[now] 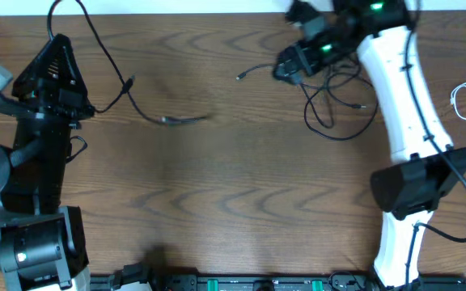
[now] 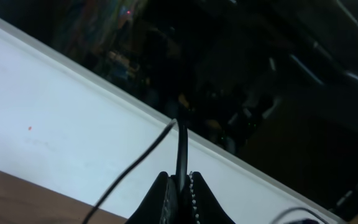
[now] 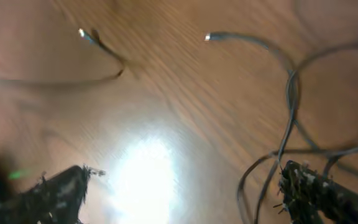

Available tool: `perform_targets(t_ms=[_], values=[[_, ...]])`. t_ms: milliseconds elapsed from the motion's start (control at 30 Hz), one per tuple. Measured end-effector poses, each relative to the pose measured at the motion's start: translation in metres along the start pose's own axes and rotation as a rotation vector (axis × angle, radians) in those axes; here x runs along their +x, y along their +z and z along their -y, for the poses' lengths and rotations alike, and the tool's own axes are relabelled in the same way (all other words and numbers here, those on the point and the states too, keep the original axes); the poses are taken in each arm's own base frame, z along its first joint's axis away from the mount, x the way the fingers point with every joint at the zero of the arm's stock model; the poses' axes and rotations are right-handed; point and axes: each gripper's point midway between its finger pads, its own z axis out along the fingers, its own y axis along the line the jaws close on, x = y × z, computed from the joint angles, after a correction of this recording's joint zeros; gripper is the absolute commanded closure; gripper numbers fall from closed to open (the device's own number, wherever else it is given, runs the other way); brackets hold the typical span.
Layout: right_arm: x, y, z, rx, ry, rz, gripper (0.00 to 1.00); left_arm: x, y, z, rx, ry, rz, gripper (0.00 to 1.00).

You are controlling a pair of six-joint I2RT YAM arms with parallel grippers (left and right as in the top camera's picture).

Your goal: Untangle cables

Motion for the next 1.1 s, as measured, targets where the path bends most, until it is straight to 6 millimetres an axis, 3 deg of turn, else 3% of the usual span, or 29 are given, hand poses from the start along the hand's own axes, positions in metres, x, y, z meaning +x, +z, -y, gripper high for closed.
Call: perform_targets(t_ms=[100,233,333,433,667,933,1100], values=[[-0.003,0.004,0.009,0.122,0.043,-0.009,0.01,0.005,0.000,-0.003,-0.012,-0.014,-0.019,0.93],[0.003,-0.003,0.038,0.290,0.175,-0.022,0.01,0.011,0.001,-0.009,-0.033,-0.032,-0.045,0.93],[0.002,-0.001,0.032,0.235,0.154,-0.017,0.01,0.014,0.002,-0.011,-0.040,-0.036,-0.054,0.93],[-0.007,0.003,0.004,0.065,0.076,0.015,0.01,0.020,0.002,-0.015,-0.052,-0.048,-0.080,0.92],[-0.044,0.002,-0.091,-0.330,-0.128,0.172,0.03,0.037,0.009,-0.016,-0.028,-0.090,-0.161,0.92],[-0.079,0.001,-0.192,-0.526,-0.309,0.317,0.05,0.042,0.011,-0.010,0.004,-0.154,-0.191,0.93],[-0.093,0.004,-0.240,-0.608,-0.334,0.378,0.06,0.043,0.011,-0.010,0.005,-0.173,-0.194,0.93]])
